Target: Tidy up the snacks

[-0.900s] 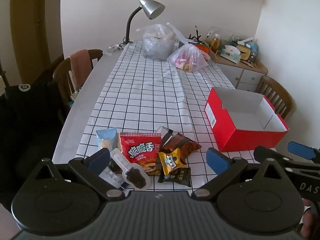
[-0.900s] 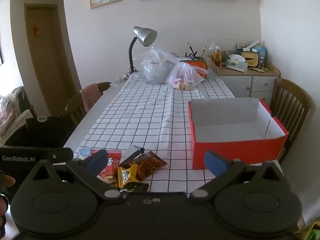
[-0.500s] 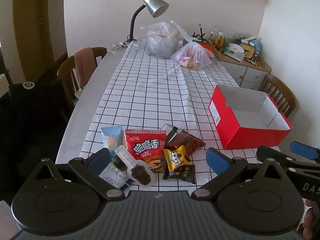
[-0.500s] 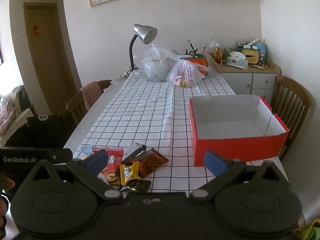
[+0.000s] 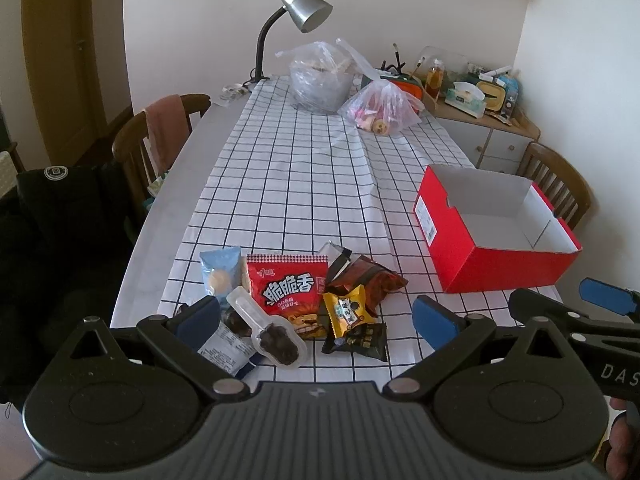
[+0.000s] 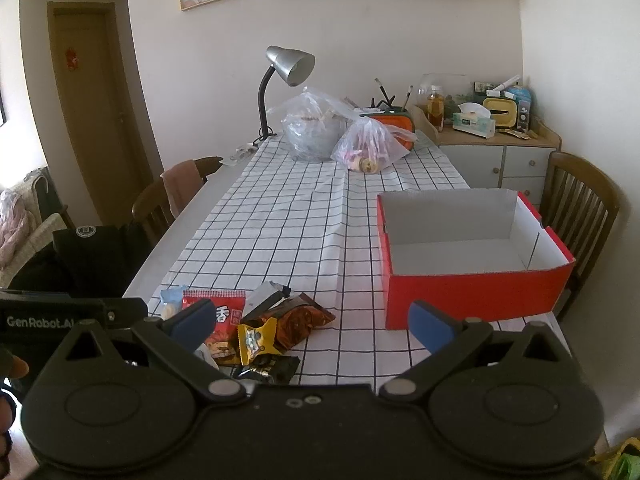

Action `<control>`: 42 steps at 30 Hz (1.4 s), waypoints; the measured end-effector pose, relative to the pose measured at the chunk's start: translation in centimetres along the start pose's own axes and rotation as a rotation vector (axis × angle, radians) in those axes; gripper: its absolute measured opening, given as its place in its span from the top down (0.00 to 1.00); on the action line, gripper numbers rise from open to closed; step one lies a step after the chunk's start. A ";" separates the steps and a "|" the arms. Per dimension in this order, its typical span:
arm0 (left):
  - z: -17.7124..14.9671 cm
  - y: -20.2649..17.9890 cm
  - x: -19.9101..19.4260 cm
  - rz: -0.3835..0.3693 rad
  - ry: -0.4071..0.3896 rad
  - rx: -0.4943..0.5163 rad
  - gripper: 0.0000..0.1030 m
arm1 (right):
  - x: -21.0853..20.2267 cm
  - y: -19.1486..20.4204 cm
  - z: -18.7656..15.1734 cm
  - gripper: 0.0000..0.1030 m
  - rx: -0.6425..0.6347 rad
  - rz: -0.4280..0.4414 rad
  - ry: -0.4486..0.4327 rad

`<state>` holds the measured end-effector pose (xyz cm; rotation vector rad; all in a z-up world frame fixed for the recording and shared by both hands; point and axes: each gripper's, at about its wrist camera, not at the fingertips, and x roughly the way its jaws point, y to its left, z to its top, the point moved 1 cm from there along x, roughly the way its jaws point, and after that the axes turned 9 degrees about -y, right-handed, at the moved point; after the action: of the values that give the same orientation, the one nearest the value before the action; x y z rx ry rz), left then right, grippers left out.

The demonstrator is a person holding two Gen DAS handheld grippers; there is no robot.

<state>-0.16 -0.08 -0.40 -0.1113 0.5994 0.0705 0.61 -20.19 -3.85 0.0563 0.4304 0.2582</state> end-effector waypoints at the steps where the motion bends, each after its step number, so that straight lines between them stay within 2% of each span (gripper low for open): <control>1: 0.0 -0.1 0.1 0.001 0.001 0.000 0.00 | 0.0 0.0 0.1 0.00 0.000 0.003 0.003; 42: 0.1 -0.4 -1.2 -0.022 -0.032 0.022 0.00 | -1.3 0.3 0.4 0.01 -0.022 0.014 -0.013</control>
<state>-1.09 -0.51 0.43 -0.0948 0.5667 0.0445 -0.43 -20.23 -2.92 0.0395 0.4140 0.2765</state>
